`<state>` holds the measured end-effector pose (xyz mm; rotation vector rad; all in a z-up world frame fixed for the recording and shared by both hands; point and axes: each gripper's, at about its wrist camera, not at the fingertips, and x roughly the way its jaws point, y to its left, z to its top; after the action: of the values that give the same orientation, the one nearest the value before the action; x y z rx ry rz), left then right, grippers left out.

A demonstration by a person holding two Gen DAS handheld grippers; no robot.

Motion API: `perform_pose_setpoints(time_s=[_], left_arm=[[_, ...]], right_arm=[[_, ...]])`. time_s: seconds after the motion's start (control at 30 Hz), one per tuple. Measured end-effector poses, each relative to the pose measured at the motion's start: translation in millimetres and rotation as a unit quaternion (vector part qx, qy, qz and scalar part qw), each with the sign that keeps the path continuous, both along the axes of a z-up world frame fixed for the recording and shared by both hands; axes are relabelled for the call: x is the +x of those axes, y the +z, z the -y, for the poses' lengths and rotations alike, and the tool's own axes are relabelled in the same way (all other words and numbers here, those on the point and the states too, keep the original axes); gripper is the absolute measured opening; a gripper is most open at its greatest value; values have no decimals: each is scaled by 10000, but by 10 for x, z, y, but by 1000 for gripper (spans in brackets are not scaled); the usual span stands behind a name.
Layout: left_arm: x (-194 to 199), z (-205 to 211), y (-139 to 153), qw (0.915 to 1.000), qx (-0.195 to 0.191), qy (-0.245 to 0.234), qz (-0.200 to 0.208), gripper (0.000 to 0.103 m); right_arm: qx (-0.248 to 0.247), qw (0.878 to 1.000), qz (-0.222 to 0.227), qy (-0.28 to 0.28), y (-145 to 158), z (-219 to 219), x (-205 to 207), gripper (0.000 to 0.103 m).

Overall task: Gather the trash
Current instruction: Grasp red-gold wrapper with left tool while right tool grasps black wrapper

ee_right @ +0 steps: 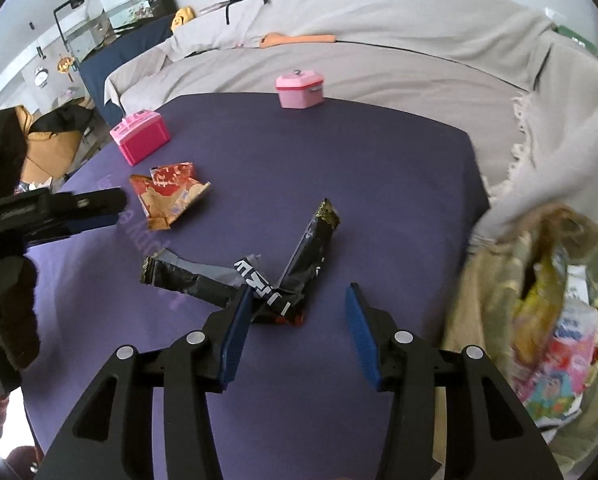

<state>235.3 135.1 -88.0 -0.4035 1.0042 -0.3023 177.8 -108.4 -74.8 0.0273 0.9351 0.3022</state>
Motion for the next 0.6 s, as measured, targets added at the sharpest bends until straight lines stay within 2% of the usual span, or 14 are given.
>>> perform_pose_setpoints(time_s=[0.13,0.23,0.33,0.43,0.6], left_arm=[[167,167,-48,9996,165,226,-41,54],[229,246,-49,9992,354,205,2,31],[185,224,-13,9990,405,83,150,23],[69,176,72,9971,635,-27,429,21],[-51,24,182,9945,785,-71,694,21]], right_arm=[[-79,9997,218,50,65,43,-157,45],[-101,9990,412,118,121,35,-241,46],[-28,9984,530,210,149,20,-286,46],[-49,9984,506,254,129,2,-280,46],[-106,9988,347,333,24,-47,-207,46]])
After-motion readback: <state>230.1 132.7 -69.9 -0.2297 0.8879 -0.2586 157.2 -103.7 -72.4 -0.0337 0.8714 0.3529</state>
